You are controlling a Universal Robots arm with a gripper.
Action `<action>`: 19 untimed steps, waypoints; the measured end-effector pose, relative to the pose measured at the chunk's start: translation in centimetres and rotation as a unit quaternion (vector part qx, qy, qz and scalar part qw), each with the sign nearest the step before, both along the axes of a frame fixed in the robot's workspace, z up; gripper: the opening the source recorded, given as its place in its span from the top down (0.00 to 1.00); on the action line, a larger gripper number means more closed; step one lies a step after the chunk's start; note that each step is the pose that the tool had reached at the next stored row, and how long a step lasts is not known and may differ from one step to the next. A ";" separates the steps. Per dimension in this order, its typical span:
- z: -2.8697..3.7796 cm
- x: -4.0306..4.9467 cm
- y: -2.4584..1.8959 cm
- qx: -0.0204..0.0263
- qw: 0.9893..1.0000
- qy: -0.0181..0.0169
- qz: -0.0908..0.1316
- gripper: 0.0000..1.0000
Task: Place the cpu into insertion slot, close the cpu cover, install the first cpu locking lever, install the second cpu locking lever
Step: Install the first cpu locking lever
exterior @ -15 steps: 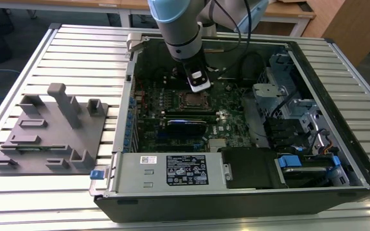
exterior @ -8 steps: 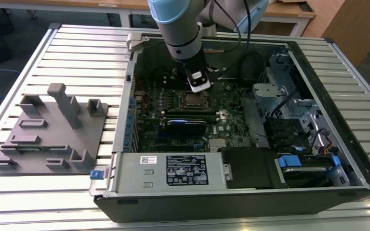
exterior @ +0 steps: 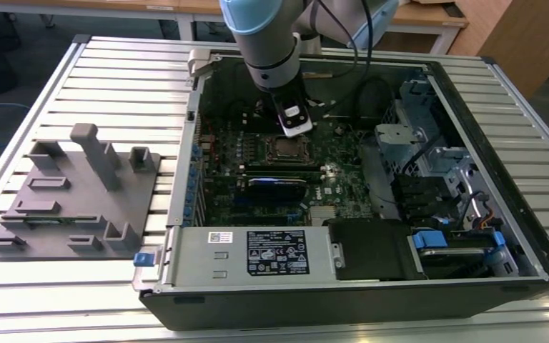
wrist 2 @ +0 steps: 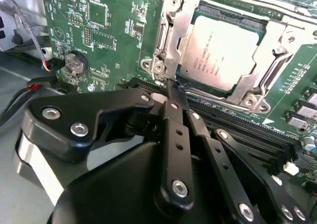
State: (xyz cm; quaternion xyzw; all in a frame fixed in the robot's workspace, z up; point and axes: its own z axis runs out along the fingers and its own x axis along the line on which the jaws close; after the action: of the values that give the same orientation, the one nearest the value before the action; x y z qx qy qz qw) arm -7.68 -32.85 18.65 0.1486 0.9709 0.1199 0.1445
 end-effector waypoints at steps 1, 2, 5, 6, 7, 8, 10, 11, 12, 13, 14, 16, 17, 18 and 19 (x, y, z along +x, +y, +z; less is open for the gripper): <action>0.06 0.00 0.00 0.000 1.000 0.000 0.000 0.90; 0.15 0.00 0.00 0.000 1.000 0.000 0.000 0.90; 0.51 0.00 0.00 0.000 1.000 0.000 0.000 0.90; 0.63 0.00 0.00 0.000 1.000 0.000 0.000 0.90; 0.75 0.00 0.00 0.000 1.000 0.000 0.000 0.90; 0.86 0.00 0.00 0.000 1.000 0.000 0.000 0.90; 1.08 0.00 0.00 0.000 1.000 0.000 0.000 0.90; 1.20 0.00 0.00 0.000 1.000 0.000 0.000 0.90; 1.30 0.00 0.00 0.000 1.000 0.000 0.000 0.90; 1.38 0.00 0.00 0.000 1.000 0.000 0.000 0.90; 1.40 0.01 0.00 0.000 1.000 0.000 0.000 0.90; 1.40 0.01 0.00 0.000 1.000 0.000 0.000 0.90; 1.40 0.01 0.00 0.000 1.000 0.000 0.000 0.90; 1.41 0.00 0.00 0.000 1.000 0.000 0.000 0.90; 1.41 0.00 0.00 0.000 1.000 0.000 0.000 0.90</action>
State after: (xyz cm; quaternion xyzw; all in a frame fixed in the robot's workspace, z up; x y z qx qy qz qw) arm -7.68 -32.85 20.06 0.1487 0.9709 0.1197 0.1443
